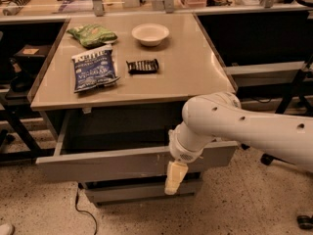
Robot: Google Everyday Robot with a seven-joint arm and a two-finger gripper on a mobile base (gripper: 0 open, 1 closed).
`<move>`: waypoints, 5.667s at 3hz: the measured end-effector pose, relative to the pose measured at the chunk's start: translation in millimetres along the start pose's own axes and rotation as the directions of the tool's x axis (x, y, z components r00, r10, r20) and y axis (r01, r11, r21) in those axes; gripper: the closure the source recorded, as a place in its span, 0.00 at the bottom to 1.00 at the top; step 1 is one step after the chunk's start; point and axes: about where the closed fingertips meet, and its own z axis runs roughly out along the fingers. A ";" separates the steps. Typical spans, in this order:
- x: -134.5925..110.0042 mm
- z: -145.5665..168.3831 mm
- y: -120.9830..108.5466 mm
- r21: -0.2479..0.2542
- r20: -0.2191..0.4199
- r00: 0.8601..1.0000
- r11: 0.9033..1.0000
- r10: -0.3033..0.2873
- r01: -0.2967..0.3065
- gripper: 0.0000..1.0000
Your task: Open top drawer
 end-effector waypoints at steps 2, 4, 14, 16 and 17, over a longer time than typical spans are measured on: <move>12.6 13.5 26.3 -0.077 -0.044 0.999 0.997 0.016 -0.020 0.00; 14.6 2.4 40.4 -0.097 -0.052 0.998 0.994 0.038 -0.043 0.00; 63.2 -24.6 114.7 -0.212 -0.127 0.975 0.956 0.181 -0.205 0.00; 73.0 -31.9 127.5 -0.227 -0.137 0.970 0.947 0.198 -0.226 0.00; 77.4 -36.7 134.7 -0.227 -0.139 0.966 0.942 0.219 -0.246 0.00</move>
Offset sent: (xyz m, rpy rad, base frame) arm -0.0811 -0.0212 -0.0494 -0.0861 0.2266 -0.0090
